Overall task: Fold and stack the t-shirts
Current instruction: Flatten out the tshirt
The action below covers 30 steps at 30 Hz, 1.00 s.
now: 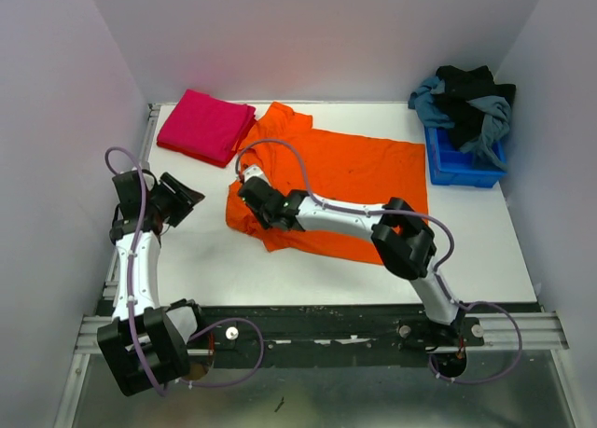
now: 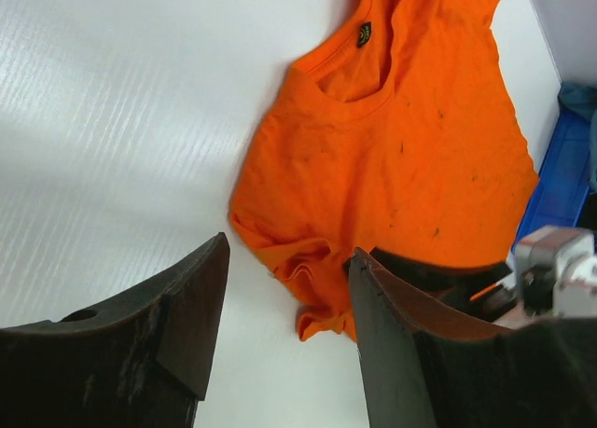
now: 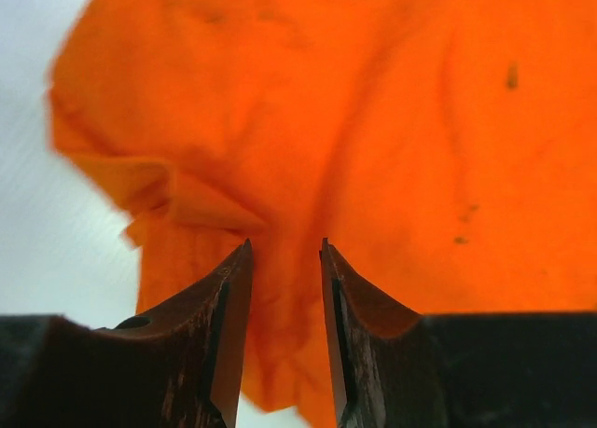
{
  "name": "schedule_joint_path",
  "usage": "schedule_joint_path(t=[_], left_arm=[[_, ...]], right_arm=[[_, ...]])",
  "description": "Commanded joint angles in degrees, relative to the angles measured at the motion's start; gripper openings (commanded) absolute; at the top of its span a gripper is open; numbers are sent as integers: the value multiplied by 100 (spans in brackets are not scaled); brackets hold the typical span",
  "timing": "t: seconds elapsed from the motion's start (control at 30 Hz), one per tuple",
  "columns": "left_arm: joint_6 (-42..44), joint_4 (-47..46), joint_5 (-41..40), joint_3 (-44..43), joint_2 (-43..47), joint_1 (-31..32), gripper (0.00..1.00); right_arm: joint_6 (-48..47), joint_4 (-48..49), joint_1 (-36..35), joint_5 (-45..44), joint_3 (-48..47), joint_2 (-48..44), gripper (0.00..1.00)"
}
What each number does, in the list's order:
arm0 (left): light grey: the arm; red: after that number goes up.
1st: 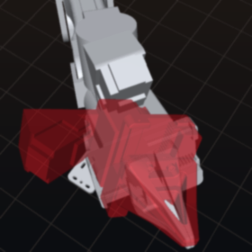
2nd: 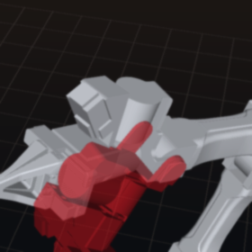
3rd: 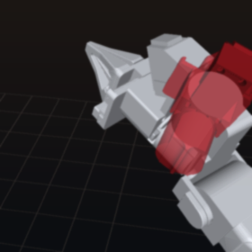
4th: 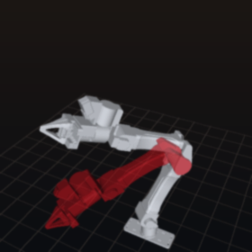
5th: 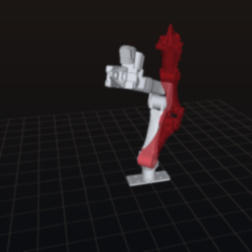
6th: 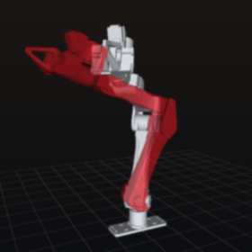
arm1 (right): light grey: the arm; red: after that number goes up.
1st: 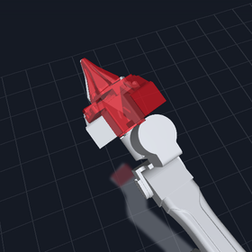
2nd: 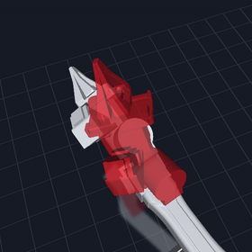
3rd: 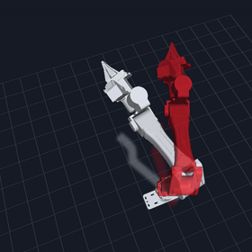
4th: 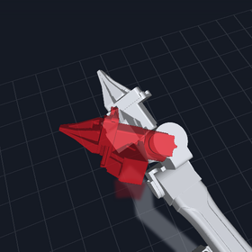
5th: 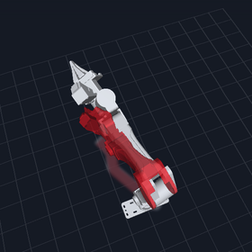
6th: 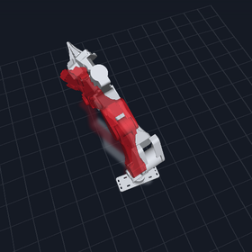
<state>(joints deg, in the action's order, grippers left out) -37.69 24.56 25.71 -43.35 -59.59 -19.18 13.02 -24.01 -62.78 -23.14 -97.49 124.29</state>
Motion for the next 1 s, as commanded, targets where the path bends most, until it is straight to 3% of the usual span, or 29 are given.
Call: schedule_joint_path(t=[0.0,0.13,0.27,0.4,0.63,0.8,0.97], left_arm=[[-80,-206,215,134,88,-42,64],[-133,-223,232,239,123,-33,64],[-221,-346,276,485,246,54,64],[-300,-390,250,661,325,169,64],[-177,-259,162,495,343,178,64],[33,-13,-13,196,264,178,64],[183,154,-189,-6,220,160,64]], right_arm=[[104,-16,380,300,-16,122,43],[228,151,653,880,195,-97,51],[333,169,759,1231,301,-378,52],[167,843,707,1760,1072,-1106,57],[-264,793,206,926,1330,-1355,63],[-598,188,-260,-330,435,-671,63],[-748,-209,-427,-832,-269,-151,63]])
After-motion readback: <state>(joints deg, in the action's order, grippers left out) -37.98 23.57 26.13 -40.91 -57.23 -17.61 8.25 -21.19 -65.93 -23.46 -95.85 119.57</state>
